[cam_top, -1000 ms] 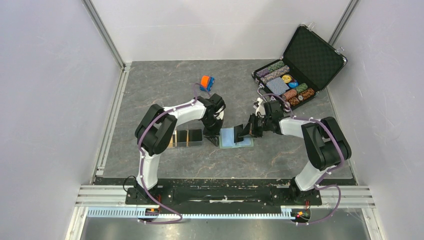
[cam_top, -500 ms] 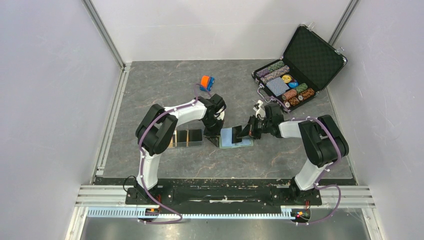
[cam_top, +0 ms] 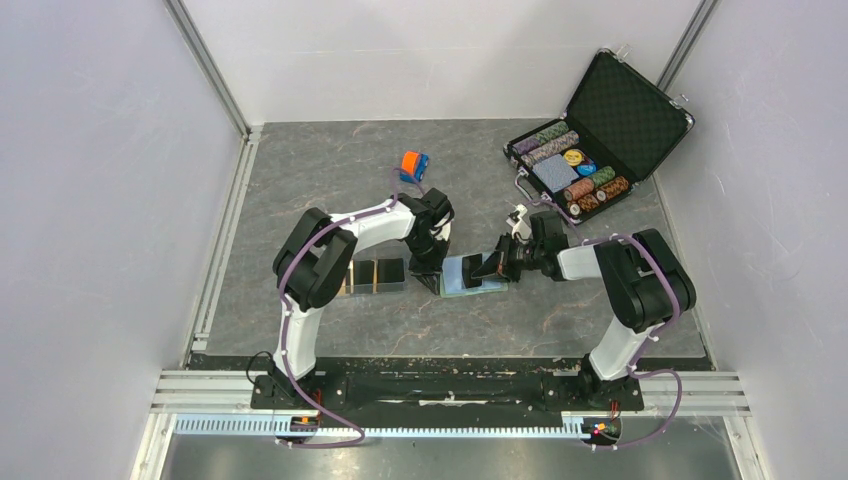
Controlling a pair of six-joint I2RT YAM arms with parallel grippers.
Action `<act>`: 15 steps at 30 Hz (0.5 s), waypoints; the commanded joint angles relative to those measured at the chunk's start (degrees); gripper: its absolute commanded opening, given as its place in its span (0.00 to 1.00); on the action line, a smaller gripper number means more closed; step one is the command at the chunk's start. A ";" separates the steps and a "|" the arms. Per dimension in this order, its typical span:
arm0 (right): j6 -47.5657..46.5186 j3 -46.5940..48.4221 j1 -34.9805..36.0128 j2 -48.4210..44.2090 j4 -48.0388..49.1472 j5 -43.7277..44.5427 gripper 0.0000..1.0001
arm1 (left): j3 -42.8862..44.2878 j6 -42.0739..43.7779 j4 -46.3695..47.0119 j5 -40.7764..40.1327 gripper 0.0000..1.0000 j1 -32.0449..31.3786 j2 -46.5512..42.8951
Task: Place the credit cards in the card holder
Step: Insert the credit card into the card holder.
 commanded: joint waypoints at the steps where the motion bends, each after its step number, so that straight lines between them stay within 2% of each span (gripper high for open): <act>1: 0.26 -0.25 0.00 -1.37 0.02 -0.13 0.00 | -0.02 0.50 2.31 -1.97 0.02 -0.73 2.67; 7: -3.30 2.53 0.01 -2.58 -6.40 2.95 0.00 | -0.03 0.50 2.32 -1.99 0.02 -0.78 2.57; 15: -7.20 5.00 0.27 3.60 -10.25 -0.43 0.00 | 0.33 0.50 2.31 -1.75 0.02 -0.85 2.70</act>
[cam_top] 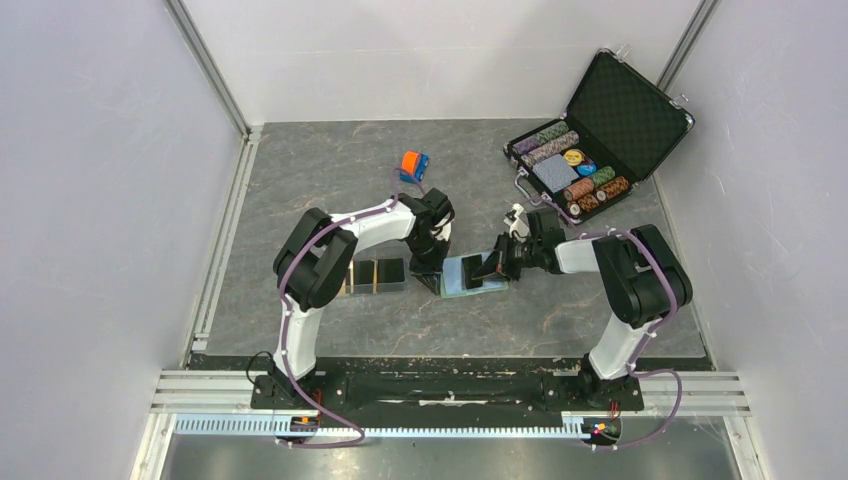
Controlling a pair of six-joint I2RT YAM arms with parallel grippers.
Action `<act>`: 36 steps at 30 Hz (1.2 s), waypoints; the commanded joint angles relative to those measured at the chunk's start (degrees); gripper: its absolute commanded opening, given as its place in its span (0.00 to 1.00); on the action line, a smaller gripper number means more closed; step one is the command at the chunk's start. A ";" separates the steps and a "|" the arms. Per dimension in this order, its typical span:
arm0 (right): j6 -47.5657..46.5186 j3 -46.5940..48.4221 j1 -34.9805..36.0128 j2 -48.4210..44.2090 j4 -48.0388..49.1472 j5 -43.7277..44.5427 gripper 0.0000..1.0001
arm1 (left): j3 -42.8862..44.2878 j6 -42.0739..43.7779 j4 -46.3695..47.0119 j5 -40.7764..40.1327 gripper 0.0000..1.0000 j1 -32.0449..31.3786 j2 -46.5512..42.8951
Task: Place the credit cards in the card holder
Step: Insert the credit card into the card holder.
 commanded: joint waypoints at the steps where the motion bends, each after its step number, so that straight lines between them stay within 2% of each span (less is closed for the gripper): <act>1: -4.10 2.06 0.42 3.16 -4.33 -0.80 0.00 | 0.28 0.50 2.30 -1.78 0.02 -0.78 2.59; 15: -5.69 6.80 4.50 7.30 -6.21 0.34 0.00 | 1.98 -0.01 2.31 -1.61 0.02 -1.21 3.41; 16: -6.09 7.27 4.72 7.50 -6.69 0.34 0.02 | 2.13 -0.03 2.29 -1.57 0.02 -1.23 3.48; 21: -10.33 10.50 5.50 6.48 -13.77 3.60 0.31 | 2.22 -0.12 2.35 -1.59 0.02 -1.23 3.56; 25: -14.19 12.30 5.67 4.53 -19.33 6.82 0.48 | 2.06 -0.12 2.33 -1.65 0.02 -1.23 3.50; 36: -22.08 18.32 5.98 2.26 -32.21 14.88 0.78 | 2.96 0.07 1.50 -3.14 0.02 -1.23 3.72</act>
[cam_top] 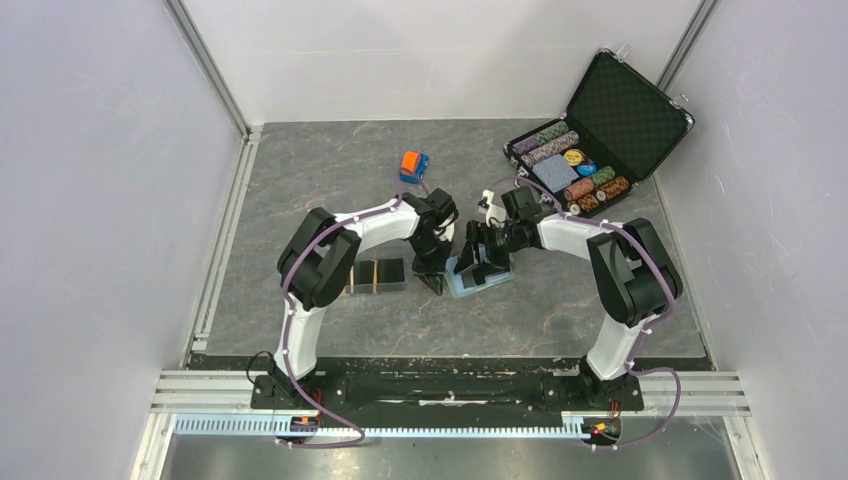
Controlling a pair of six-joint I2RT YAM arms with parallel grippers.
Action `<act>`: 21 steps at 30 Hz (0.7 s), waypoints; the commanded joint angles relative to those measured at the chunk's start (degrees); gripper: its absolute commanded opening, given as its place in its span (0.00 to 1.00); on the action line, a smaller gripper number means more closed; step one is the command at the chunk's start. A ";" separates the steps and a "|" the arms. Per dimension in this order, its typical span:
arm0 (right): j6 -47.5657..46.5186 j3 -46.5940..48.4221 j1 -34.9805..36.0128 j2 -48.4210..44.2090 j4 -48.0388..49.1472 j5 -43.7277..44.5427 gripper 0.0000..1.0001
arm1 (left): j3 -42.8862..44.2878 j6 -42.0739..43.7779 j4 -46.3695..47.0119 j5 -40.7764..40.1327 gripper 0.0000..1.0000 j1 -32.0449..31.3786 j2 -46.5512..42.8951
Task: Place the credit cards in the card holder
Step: Insert the credit card into the card holder.
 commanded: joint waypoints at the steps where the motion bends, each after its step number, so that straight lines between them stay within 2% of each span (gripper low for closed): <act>1: -6.73 2.47 -0.16 -0.84 -8.83 10.75 0.81 | 1.48 0.24 2.59 -3.15 0.02 -0.51 2.74; 10: -6.72 3.18 -0.01 -5.08 -10.49 11.00 0.97 | 3.58 -0.89 4.64 -0.99 0.02 1.16 1.66; 15: -7.49 3.63 0.03 -6.96 -12.96 14.10 0.98 | 0.61 -4.13 10.45 3.30 0.02 3.70 -1.68; 21: -9.22 4.77 0.53 -7.59 -15.73 17.64 0.98 | 0.72 -5.43 12.25 5.67 0.02 4.40 -1.56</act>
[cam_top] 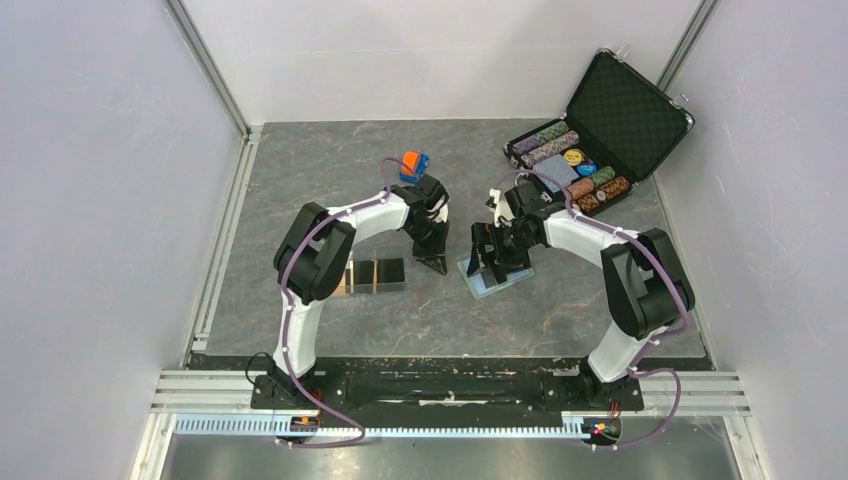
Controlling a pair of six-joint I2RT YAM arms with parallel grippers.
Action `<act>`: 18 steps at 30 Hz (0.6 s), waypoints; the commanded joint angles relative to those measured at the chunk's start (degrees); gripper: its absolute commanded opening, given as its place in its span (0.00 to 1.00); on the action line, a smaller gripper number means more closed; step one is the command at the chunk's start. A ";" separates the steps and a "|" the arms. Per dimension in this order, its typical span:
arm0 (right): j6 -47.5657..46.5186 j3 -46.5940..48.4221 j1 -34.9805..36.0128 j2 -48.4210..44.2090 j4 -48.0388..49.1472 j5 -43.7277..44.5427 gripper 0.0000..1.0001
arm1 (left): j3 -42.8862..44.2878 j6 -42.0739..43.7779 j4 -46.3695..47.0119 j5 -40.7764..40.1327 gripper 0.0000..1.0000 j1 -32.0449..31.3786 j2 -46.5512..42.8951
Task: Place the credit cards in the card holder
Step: Insert the credit card into the card holder.
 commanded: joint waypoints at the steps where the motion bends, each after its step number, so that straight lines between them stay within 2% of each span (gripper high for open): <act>1: -2.59 2.41 0.73 -2.43 -3.86 5.28 0.98 | -0.31 -3.24 4.02 2.72 0.02 0.17 -2.34; 18: -6.78 6.79 3.71 -3.80 -10.43 17.06 0.98 | -0.44 -3.48 4.30 3.69 0.02 0.00 -1.78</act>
